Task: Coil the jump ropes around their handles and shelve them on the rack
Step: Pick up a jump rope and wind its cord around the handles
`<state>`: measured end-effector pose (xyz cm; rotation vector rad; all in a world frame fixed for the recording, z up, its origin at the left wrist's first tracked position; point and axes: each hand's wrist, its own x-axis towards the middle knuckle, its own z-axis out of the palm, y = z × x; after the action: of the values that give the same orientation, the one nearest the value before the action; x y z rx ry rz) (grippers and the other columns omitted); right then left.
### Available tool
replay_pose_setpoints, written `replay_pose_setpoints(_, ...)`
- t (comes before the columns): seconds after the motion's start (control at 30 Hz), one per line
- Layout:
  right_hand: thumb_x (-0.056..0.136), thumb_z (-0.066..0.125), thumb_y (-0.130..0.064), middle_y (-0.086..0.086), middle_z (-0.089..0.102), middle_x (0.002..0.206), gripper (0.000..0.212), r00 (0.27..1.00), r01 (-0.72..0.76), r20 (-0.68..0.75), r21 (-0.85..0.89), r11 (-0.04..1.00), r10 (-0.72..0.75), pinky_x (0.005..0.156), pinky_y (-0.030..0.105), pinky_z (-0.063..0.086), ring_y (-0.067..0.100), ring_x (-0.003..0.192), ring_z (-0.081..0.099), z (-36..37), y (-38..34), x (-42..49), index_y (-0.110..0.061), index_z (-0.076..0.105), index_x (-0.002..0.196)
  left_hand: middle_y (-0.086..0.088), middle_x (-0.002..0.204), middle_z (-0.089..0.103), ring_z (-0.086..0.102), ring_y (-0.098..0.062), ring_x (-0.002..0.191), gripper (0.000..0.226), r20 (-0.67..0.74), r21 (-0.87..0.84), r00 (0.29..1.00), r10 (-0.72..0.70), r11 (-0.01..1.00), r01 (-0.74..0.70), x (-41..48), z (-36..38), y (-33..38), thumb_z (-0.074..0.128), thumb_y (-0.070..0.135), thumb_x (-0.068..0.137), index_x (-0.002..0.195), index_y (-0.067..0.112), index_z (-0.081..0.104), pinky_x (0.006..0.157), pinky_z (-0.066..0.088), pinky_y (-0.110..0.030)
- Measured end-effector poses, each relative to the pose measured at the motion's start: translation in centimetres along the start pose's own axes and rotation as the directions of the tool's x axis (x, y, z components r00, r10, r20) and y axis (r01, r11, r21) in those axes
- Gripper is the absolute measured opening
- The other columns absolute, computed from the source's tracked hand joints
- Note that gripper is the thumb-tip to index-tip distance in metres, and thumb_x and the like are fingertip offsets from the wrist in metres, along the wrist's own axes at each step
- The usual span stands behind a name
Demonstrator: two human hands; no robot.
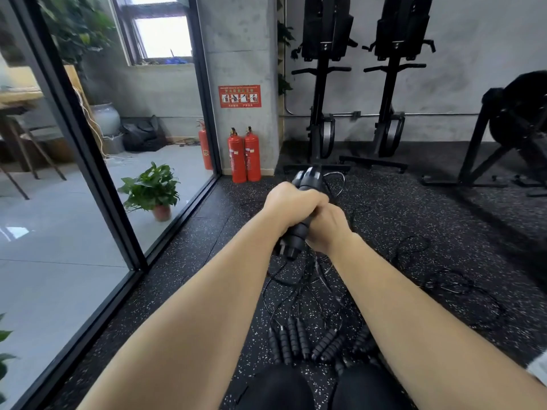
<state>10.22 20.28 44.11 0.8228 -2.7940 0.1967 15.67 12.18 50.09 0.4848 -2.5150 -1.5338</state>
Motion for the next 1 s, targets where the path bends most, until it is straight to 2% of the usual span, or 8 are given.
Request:
replay_pose_setpoints(0.17, 0.096, 0.042, -0.016, 0.009, 0.057, 0.123, 0.037, 0.999, -0.017, -0.048, 0.127, 0.992, 0.024, 0.084, 0.038, 0.046, 0.033, 0.106, 0.059, -0.9, 0.4, -0.6, -0.015, 0.047, 0.133, -0.005, 0.088, 0.065, 0.059, -0.02, 0.068, 0.042, -0.088, -0.018, 0.996, 0.004, 1.0, -0.005, 0.5, -0.2, -1.7, 0.073, 0.037, 0.063, 0.093, 0.011, 0.062, 0.057, 0.046, -0.026)
replay_pose_setpoints(0.27, 0.1, 0.035, -0.014, 0.01, 0.056, 0.104, 0.019, 0.998, -0.052, 0.034, 0.251, 0.967, 0.045, 0.072, 0.038, 0.041, 0.034, 0.095, 0.059, -0.4, 1.3, -0.5, -0.008, 0.05, 0.11, -0.005, 0.08, 0.064, 0.055, -0.021, 0.064, 0.045, -0.17, -0.092, 0.984, 0.044, 0.994, -0.06, 0.3, -0.9, -1.7, 0.065, 0.035, 0.046, 0.083, 0.01, 0.063, 0.054, 0.045, -0.029)
replay_pose_setpoints(0.37, 0.102, 0.033, -0.017, 0.011, 0.057, 0.097, 0.015, 0.99, -0.11, 0.108, 0.247, 0.963, 0.085, 0.073, 0.041, 0.043, 0.031, 0.087, 0.056, 0.4, 3.1, -0.6, -0.011, 0.046, 0.096, -0.006, 0.081, 0.063, 0.056, -0.024, 0.068, 0.053, -0.254, -0.178, 0.966, 0.046, 0.98, -0.093, 0.3, -1.9, -1.4, 0.063, 0.034, 0.04, 0.088, 0.011, 0.06, 0.064, 0.055, -0.042)
replay_pose_setpoints(0.57, 0.104, 0.029, -0.02, 0.011, 0.059, 0.12, 0.031, 0.949, -0.241, 0.242, 0.147, 0.959, 0.201, 0.084, 0.042, 0.044, 0.032, 0.106, 0.055, 1.8, 5.6, -1.9, -0.009, 0.046, 0.126, 0.0, 0.072, 0.059, 0.052, -0.021, 0.065, 0.059, -0.358, -0.232, 0.929, 0.092, 0.955, -0.184, 1.3, -4.9, -0.2, 0.062, 0.03, 0.043, 0.097, 0.006, 0.064, 0.058, 0.048, -0.035)
replay_pose_setpoints(0.67, 0.104, 0.028, -0.022, 0.01, 0.059, 0.118, 0.03, 0.955, -0.224, 0.226, 0.13, 0.966, 0.191, 0.083, 0.042, 0.044, 0.03, 0.103, 0.056, 1.4, 5.4, -1.6, -0.009, 0.046, 0.125, 0.001, 0.075, 0.061, 0.056, -0.022, 0.068, 0.056, -0.378, -0.153, 0.921, 0.091, 0.975, -0.159, 1.4, -5.3, -0.5, 0.063, 0.033, 0.044, 0.095, 0.011, 0.062, 0.064, 0.054, -0.038)
replay_pose_setpoints(0.83, 0.1, 0.034, -0.013, 0.01, 0.064, 0.101, 0.011, 0.981, -0.163, 0.11, -0.002, 0.987, 0.162, 0.067, 0.035, 0.036, 0.028, 0.076, 0.049, 0.1, 4.3, -1.2, -0.012, 0.041, 0.091, -0.003, 0.087, 0.064, 0.062, -0.024, 0.079, 0.053, -0.361, 0.17, 0.928, 0.089, 0.985, -0.028, 1.1, -5.3, -0.8, 0.068, 0.04, 0.055, 0.1, 0.014, 0.057, 0.076, 0.057, -0.039)
replay_pose_setpoints(0.9, 0.097, 0.036, -0.009, 0.011, 0.065, 0.103, 0.009, 0.987, -0.131, 0.087, -0.006, 0.991, 0.131, 0.069, 0.036, 0.037, 0.032, 0.081, 0.055, -0.6, 2.8, -0.9, -0.01, 0.045, 0.095, -0.002, 0.088, 0.063, 0.061, -0.021, 0.076, 0.055, -0.304, 0.241, 0.942, 0.141, 0.968, -0.067, 0.8, -3.9, -0.4, 0.071, 0.042, 0.058, 0.102, 0.012, 0.056, 0.069, 0.053, -0.033)
replay_pose_setpoints(1.0, 0.096, 0.04, -0.015, 0.012, 0.063, 0.12, 0.03, 1.0, -0.02, 0.023, 0.05, 0.999, 0.019, 0.081, 0.038, 0.043, 0.035, 0.108, 0.059, -1.4, 0.2, -0.5, -0.009, 0.054, 0.122, 0.0, 0.083, 0.063, 0.055, -0.014, 0.066, 0.04, -0.16, 0.278, 0.973, 0.166, 0.954, -0.117, 0.3, -1.0, -0.3, 0.072, 0.039, 0.065, 0.092, 0.012, 0.06, 0.06, 0.042, -0.027)
